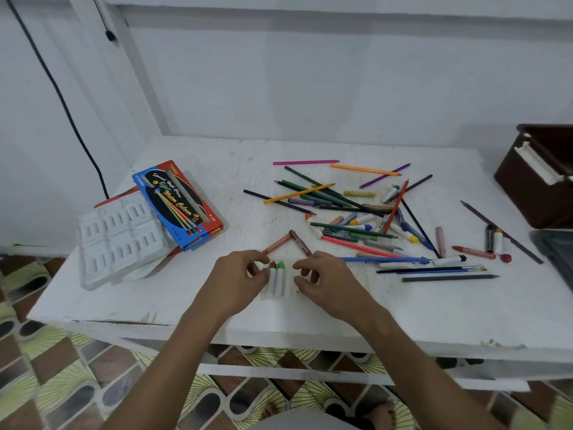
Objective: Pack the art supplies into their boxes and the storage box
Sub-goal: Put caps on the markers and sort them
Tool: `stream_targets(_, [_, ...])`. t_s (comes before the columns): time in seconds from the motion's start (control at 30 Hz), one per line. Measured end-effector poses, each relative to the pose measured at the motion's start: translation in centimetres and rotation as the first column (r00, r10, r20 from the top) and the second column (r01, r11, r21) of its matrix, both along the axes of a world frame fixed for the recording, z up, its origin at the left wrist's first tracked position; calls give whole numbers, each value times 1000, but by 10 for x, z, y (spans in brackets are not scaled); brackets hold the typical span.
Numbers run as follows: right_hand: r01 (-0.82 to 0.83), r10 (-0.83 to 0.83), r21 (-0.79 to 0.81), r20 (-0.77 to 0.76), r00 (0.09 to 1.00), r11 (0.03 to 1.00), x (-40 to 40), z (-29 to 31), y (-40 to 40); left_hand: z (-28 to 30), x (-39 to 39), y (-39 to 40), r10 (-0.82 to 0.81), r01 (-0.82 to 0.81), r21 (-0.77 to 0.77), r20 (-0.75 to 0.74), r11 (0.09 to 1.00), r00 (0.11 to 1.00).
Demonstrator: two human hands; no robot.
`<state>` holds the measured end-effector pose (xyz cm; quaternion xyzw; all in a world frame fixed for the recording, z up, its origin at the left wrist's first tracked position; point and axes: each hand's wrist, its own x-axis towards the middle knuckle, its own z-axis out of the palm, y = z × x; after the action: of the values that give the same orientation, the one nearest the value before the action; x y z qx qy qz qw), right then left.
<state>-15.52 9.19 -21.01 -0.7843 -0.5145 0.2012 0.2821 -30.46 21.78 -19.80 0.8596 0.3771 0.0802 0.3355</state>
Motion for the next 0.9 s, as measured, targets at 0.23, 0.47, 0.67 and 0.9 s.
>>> stream_targets(0.23, [220,-220,8,102,970,975,67,23,-2,18,66,24,-20,20,46,-9,999,1000])
stream_targets(0.47, [338,-317,-53,241,918,940,140,24,-5,15,137,39,-25,27,22,-111,999,994])
stream_targets(0.67, [115,-28,-228,352,936,967,158,19,10,16,163,37,-44,17,-100,-270,995,962])
stream_targets(0.9, [120,16,-330,383,924,936,167,14,18,17,167,32,52,-91,-207,-184,974,982])
